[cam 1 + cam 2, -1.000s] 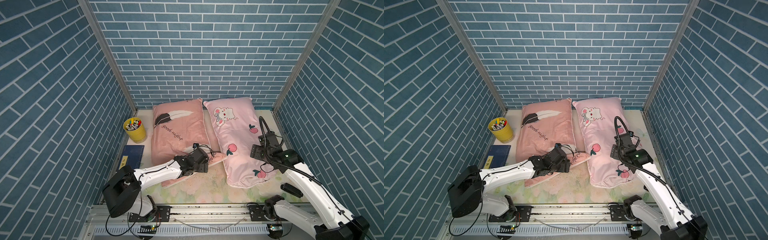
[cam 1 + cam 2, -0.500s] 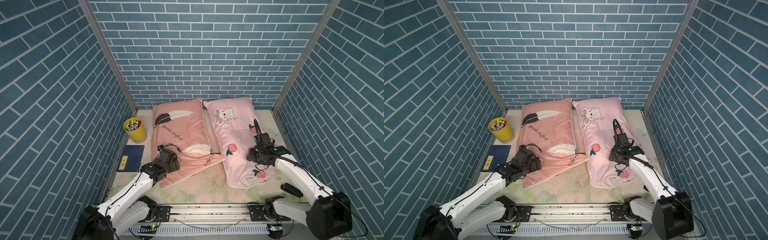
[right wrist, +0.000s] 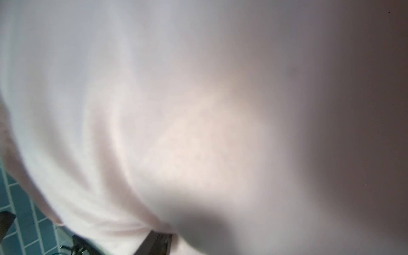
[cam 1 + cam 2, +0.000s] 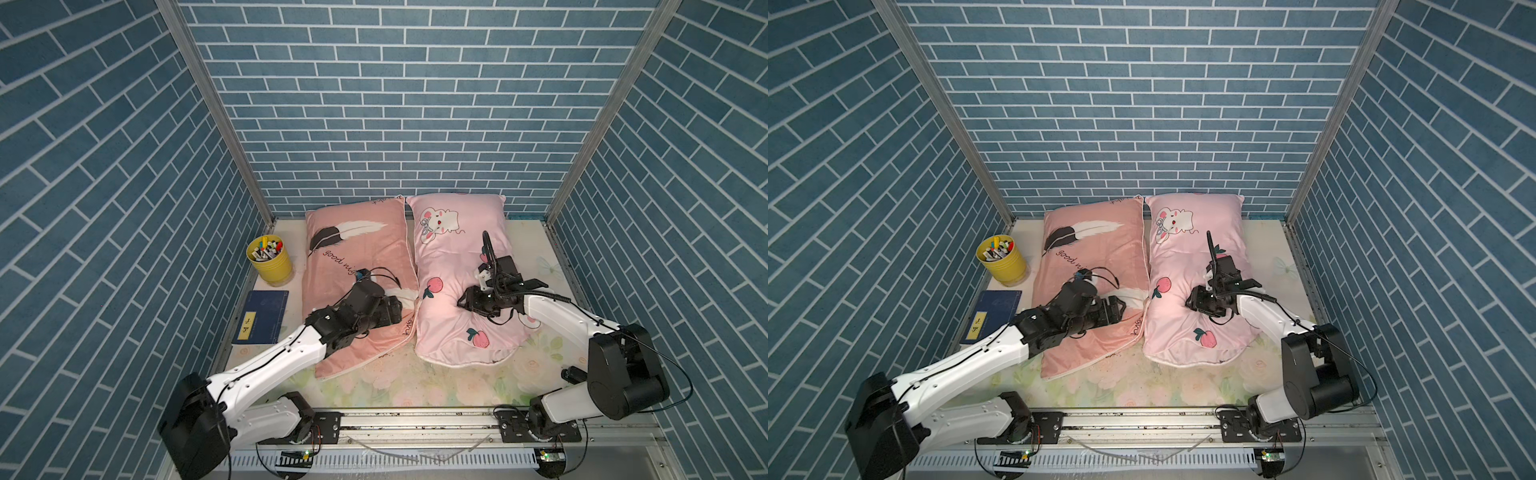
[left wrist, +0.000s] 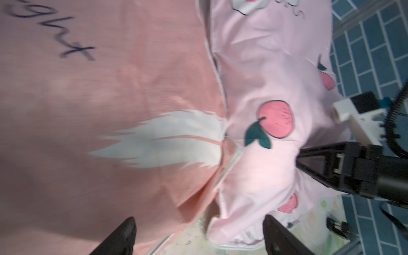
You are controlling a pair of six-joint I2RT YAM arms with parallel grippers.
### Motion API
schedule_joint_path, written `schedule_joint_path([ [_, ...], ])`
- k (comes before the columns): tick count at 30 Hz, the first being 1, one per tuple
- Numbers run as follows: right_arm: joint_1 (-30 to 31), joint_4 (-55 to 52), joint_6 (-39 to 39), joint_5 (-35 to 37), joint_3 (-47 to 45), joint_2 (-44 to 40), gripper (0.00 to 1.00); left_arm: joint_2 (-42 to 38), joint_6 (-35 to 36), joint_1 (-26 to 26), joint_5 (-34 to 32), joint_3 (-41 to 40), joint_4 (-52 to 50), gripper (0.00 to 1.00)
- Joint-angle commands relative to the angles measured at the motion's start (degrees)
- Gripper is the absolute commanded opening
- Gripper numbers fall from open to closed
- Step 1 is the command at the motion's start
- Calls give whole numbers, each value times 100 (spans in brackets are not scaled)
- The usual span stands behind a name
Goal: Zip up pillowcases
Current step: Pick up the pillowcase from the center of the board.
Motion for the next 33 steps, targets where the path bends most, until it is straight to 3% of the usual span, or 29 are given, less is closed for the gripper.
schedule_joint_path([
  [1,212,700,96,-710,337,-53,54,597,-55,-215,193,427,596,90],
  [6,191,-375,-165,-44,206,-909,59,1481,-211,-330,382,892,1220,68],
  [11,-157,-1352,-243,446,-182,-1786,65,2434,-66,-475,615,1620,1241,62],
  [17,-852,-2543,-308,1226,-155,-2836,76,3586,153,-636,919,2526,1094,63],
  [24,-1832,-2686,-445,1667,-257,-3384,65,4553,242,-157,1196,3071,927,61],
  [30,-2598,-2523,-325,1540,-626,-3659,61,5149,462,497,1123,3443,628,60],
  [33,-3022,-2335,-199,1137,-878,-3729,57,5387,506,830,1123,3583,570,60],
])
